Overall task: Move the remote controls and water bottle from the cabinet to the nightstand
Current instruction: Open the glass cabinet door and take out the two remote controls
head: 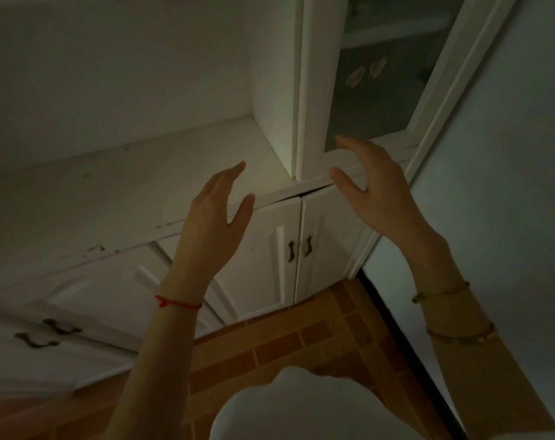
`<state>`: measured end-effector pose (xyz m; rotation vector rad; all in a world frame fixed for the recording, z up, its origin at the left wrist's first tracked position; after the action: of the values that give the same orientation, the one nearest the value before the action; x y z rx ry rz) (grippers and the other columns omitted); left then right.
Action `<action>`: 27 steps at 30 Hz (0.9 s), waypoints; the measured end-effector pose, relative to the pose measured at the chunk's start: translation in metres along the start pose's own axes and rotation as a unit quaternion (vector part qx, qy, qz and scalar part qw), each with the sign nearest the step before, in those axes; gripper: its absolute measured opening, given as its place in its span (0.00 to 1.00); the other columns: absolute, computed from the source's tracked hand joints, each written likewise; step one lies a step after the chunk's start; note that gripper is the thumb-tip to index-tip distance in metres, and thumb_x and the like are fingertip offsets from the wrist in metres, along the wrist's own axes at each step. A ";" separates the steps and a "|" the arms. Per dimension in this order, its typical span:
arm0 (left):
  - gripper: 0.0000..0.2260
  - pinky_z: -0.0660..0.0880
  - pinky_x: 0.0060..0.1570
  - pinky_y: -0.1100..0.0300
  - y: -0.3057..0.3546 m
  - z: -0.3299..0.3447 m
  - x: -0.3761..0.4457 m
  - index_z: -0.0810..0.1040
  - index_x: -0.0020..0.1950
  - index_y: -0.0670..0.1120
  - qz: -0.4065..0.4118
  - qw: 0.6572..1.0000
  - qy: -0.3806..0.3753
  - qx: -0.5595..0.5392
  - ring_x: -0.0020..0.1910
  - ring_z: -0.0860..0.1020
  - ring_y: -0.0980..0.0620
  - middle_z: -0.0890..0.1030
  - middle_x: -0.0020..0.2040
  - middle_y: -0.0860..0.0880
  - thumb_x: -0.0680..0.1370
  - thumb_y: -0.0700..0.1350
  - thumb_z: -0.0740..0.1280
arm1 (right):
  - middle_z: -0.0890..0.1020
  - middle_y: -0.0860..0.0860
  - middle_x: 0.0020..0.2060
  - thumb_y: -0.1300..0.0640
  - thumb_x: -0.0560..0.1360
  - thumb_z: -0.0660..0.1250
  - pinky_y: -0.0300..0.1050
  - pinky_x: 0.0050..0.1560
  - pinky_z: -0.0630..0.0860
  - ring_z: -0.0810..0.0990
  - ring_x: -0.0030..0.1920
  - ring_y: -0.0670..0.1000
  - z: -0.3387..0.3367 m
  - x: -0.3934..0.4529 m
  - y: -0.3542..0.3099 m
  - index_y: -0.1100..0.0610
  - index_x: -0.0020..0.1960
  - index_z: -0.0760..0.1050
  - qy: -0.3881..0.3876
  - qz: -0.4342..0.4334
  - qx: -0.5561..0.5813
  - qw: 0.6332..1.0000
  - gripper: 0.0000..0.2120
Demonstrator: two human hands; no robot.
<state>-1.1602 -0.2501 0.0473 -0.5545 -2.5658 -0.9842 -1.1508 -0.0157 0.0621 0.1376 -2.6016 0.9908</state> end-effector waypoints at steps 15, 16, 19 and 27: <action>0.20 0.69 0.67 0.57 0.092 -0.048 0.145 0.69 0.71 0.44 0.137 0.983 0.118 -0.036 0.64 0.74 0.51 0.75 0.67 0.47 0.79 0.46 0.63 | 0.72 0.49 0.68 0.48 0.79 0.62 0.36 0.66 0.62 0.68 0.66 0.44 -0.128 0.132 -0.076 0.53 0.71 0.66 0.164 -0.140 -0.011 0.976 0.22; 0.20 0.69 0.67 0.56 0.096 -0.051 0.152 0.69 0.71 0.44 0.144 0.981 0.125 -0.037 0.65 0.74 0.51 0.75 0.67 0.47 0.79 0.46 0.63 | 0.72 0.49 0.68 0.48 0.79 0.62 0.37 0.66 0.63 0.69 0.66 0.45 -0.134 0.139 -0.079 0.53 0.71 0.67 0.174 -0.149 -0.016 0.973 0.22; 0.20 0.68 0.66 0.58 0.104 -0.059 0.172 0.69 0.71 0.44 0.161 0.976 0.141 -0.037 0.64 0.74 0.51 0.75 0.66 0.47 0.79 0.46 0.63 | 0.74 0.51 0.65 0.49 0.79 0.62 0.39 0.63 0.67 0.71 0.61 0.45 -0.150 0.161 -0.087 0.54 0.70 0.67 0.192 -0.166 -0.019 0.967 0.22; 0.20 0.66 0.63 0.65 0.105 -0.046 0.209 0.69 0.70 0.44 0.168 0.975 0.135 -0.059 0.62 0.75 0.52 0.76 0.65 0.46 0.79 0.45 0.64 | 0.74 0.51 0.65 0.49 0.79 0.62 0.42 0.65 0.67 0.70 0.64 0.47 -0.168 0.210 -0.103 0.54 0.71 0.66 0.226 -0.182 -0.044 0.956 0.22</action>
<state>-1.2841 -0.1607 0.2302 -0.7967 -2.0976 -1.0154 -1.2763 0.0247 0.3179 0.3147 -2.0982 0.6773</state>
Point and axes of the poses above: each hand's wrist, its own x-axis towards the middle knuckle, its own z-axis out of the palm, y = z × x, the point moved 4 cm from there along x, towards the middle knuckle
